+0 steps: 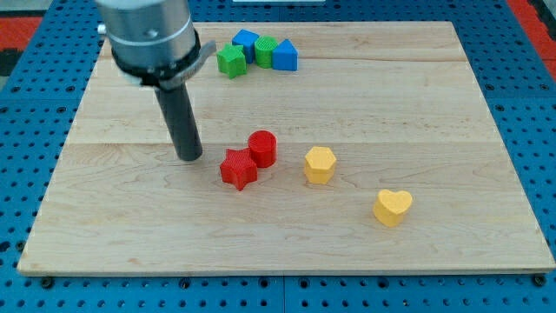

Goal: Push the yellow hexagon top left to the yellow heart

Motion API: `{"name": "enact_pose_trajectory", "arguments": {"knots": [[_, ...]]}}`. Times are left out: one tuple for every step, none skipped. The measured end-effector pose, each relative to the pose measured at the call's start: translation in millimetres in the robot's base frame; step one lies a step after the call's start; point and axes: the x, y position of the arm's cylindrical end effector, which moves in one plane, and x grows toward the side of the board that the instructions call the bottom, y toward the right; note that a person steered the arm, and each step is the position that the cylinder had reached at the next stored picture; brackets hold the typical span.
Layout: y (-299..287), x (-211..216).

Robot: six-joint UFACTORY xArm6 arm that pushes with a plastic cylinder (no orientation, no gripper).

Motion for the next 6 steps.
{"name": "enact_pose_trajectory", "arguments": {"knots": [[48.4,-3.7],[80.4,22.5],[147.4,22.6],[144.2,22.6],[173.6,41.1],[168.0,24.0]]}}
